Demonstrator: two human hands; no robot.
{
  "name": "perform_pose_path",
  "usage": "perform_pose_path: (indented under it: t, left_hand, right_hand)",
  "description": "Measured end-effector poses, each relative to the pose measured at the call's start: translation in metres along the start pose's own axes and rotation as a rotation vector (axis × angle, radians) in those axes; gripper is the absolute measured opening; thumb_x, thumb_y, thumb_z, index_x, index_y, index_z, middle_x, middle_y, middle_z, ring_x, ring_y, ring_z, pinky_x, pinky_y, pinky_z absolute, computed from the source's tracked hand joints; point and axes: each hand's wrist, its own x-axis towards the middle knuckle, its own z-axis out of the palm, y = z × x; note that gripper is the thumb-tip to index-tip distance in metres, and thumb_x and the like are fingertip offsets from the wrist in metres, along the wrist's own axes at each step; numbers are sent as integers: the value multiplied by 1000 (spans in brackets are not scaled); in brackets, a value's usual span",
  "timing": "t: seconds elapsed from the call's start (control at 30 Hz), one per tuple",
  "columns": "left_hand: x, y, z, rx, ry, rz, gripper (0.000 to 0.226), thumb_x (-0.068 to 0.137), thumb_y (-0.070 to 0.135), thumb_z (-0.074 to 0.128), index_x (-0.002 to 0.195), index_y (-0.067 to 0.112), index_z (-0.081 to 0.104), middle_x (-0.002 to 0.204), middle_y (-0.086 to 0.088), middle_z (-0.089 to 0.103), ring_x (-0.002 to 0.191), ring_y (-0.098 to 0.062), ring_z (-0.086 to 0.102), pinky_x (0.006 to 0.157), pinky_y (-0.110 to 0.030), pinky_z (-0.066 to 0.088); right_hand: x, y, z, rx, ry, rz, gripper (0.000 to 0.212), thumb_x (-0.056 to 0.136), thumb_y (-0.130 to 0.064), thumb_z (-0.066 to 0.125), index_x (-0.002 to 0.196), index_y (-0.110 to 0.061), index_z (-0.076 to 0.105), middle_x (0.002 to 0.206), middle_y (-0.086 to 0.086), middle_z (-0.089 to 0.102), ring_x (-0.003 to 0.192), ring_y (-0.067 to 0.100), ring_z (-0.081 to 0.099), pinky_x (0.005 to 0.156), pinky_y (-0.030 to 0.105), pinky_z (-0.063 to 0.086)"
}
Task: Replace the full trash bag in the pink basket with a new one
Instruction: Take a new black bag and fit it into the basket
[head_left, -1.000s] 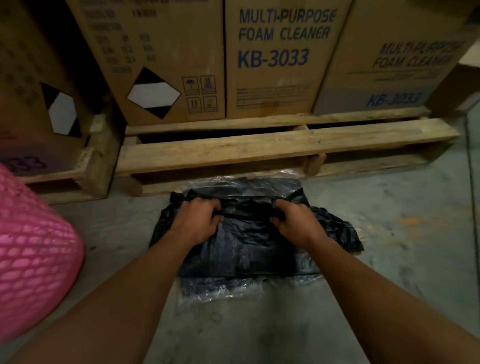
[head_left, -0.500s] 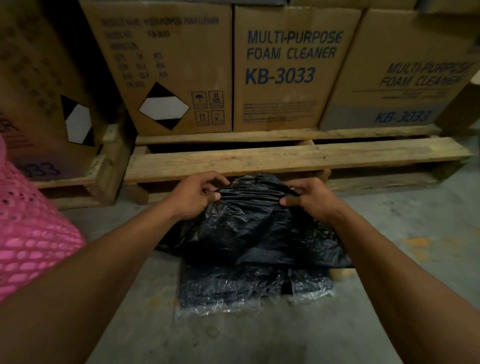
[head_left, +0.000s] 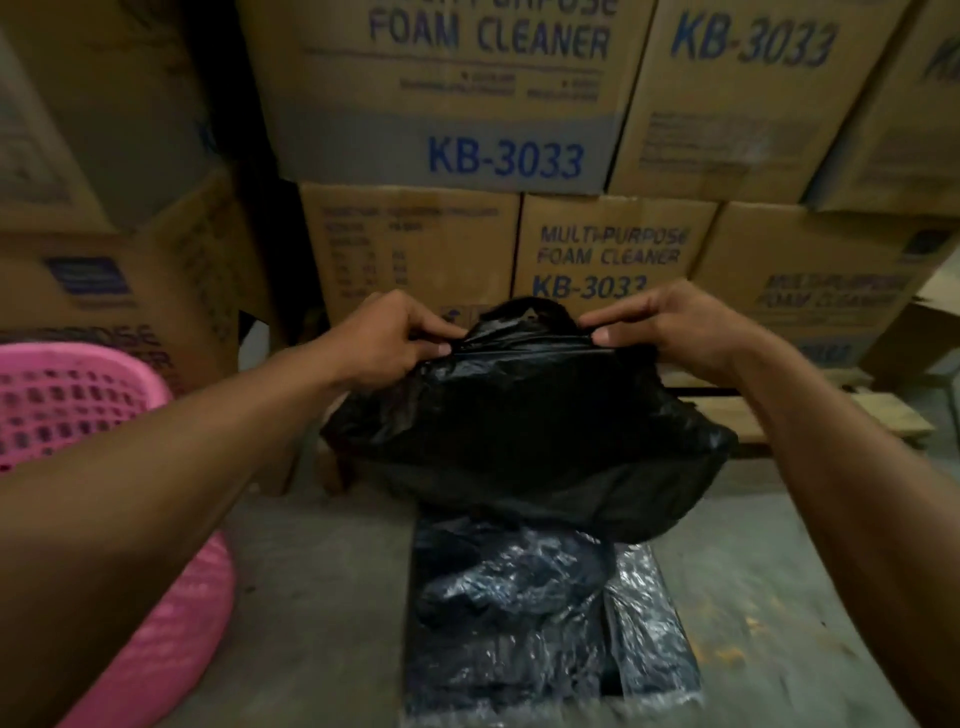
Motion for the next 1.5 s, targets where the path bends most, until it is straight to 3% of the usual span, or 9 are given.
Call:
perform_pose_path:
  t: [0.2,0.37,0.57,0.73,0.83,0.97,1.07,1.23,1.5]
  left_hand:
    - [0,5,-96,10,78,65,31,90,17,69,119,27,70,114,12,67,110,-1,56,95,-17,40]
    - [-8,0,-172,18,92,133,30,89,18,71,117,29,72,102,11,70,103,-5,63,87,-17,42]
    - [-26,4,-252,-3,116,215,28,89,18,71,115,27,73,104,8,74,101,-6,65,91,-20,48]
    - [-55,15,-312,13,155,232,27,88,17,71,114,25,74,106,6,74,100,-5,64,91,-21,48]
    - [-80,18,-343,28,170,208,28,90,14,69,117,20,72,107,3,74,102,-9,64,93,-26,51]
    - [-118,13,-379,79,223,130,27,92,17,66,118,25,72,94,8,72,87,-1,61,70,-7,42]
    - [-145,2,-398,111,211,64,27,92,15,67,117,24,72,87,13,69,88,-3,62,65,-9,38]
    - [-192,-19,-417,195,219,-87,30,92,17,66,119,29,69,82,21,63,78,-2,56,68,-19,38]
    - [-249,-61,-428,246,275,-298,31,90,14,68,119,25,71,113,7,63,107,-12,51,95,-29,38]
  right_hand:
    - [9,-101,-10,-236,24,-5,26,81,-19,81,104,-29,80,108,-6,77,109,13,66,101,35,47]
    - [3,-185,9,-420,100,-29,28,81,-23,82,108,-30,78,98,-16,71,88,-7,55,84,21,39]
    - [-15,-270,26,-529,265,-82,25,82,-22,81,106,-27,78,102,-9,68,96,8,58,95,24,34]
    - [-38,-332,37,-602,317,-173,21,84,-22,81,104,-28,78,86,-9,69,60,-14,55,61,5,37]
    - [-42,-359,53,-626,316,-239,17,86,-21,79,102,-27,78,78,-12,67,56,-12,53,65,16,38]
    - [-42,-388,80,-611,257,-334,15,87,-20,77,101,-25,78,75,-19,61,63,-3,48,80,22,36]
    - [-41,-405,95,-565,205,-369,14,88,-21,77,100,-27,77,56,-27,54,61,-1,47,69,20,38]
    - [-33,-425,140,-491,99,-425,13,88,-21,77,101,-26,78,63,-26,57,61,-6,52,66,17,37]
    - [-17,-432,221,-372,-30,-444,20,89,-21,76,108,-19,79,108,-5,71,104,8,60,89,23,40]
